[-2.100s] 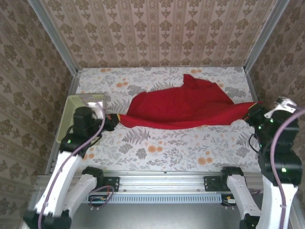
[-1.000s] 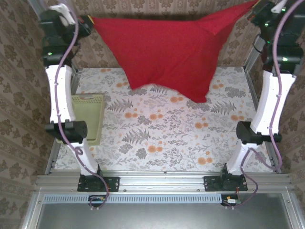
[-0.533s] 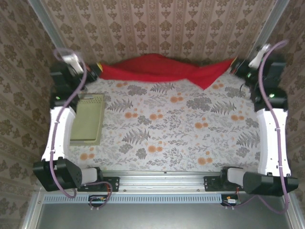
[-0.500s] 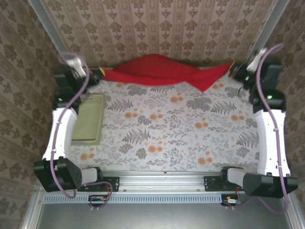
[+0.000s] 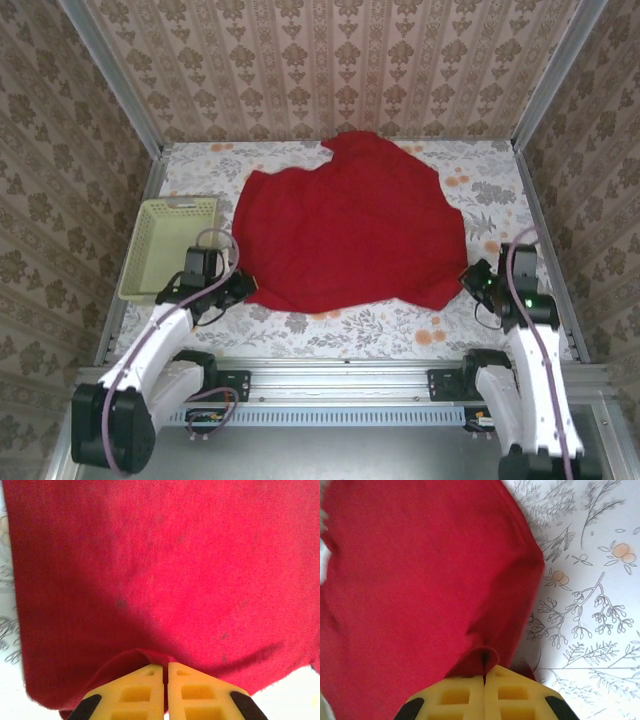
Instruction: Fold the inside-out t-shirt
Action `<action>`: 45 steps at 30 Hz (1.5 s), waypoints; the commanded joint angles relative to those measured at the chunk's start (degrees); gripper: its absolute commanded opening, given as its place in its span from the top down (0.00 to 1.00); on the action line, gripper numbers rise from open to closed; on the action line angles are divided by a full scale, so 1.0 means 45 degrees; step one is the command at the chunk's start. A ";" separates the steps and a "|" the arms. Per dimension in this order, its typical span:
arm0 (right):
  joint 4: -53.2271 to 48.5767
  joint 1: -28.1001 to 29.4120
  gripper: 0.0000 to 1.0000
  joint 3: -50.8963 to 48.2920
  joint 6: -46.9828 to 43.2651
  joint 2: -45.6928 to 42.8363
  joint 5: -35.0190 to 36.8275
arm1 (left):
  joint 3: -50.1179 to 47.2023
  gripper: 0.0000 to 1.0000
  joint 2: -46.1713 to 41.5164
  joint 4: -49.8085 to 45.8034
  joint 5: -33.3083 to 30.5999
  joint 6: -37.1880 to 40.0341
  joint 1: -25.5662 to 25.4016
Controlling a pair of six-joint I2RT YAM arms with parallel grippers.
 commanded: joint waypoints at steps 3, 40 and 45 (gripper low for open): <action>-0.2696 -0.0061 0.99 -0.0291 0.2133 -0.1701 0.1171 | -0.0386 0.88 -0.2480 -0.1839 -0.1127 -0.1168 -0.0159; 0.5202 0.3591 0.32 1.4712 -0.4058 1.9842 -0.1445 | 1.6526 0.37 1.6018 0.0395 -0.3123 0.1023 0.0223; 0.4778 0.3590 0.32 1.6889 -0.4157 2.1976 -0.1960 | 1.7690 0.37 1.7712 0.0486 -0.2413 0.0838 0.0443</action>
